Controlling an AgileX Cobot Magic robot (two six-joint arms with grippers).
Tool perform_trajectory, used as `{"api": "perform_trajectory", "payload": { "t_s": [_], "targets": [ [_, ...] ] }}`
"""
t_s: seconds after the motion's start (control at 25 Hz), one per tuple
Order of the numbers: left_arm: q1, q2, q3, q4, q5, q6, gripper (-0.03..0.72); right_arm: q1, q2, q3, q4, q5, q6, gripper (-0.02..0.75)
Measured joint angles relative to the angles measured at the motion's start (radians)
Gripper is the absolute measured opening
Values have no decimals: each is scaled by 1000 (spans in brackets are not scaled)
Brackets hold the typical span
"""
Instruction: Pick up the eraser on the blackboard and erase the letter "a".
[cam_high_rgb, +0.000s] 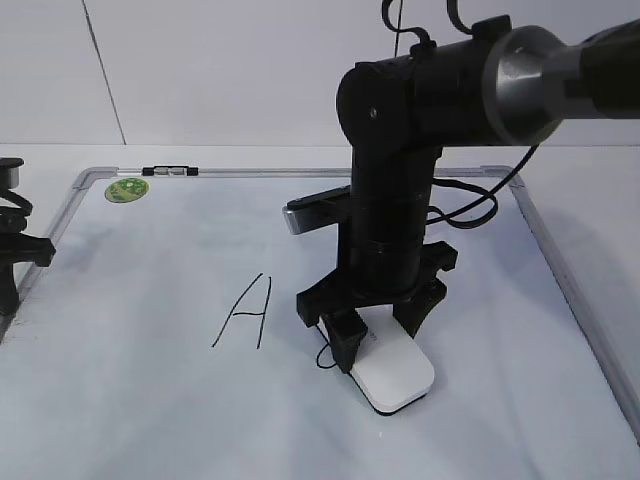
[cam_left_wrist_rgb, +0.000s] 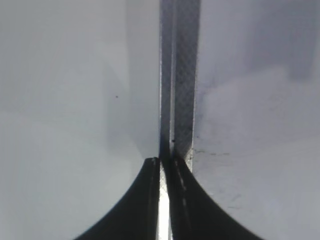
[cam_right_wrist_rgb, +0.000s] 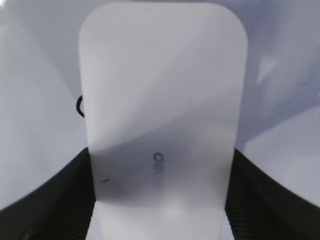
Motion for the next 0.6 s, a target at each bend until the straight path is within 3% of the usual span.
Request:
{"api": "perform_trajectory", "payload": {
  "t_s": [0.6],
  "targets": [
    [0,0,0,2,0,0,13,17,11,-4,7,2,7,561]
  ]
}}
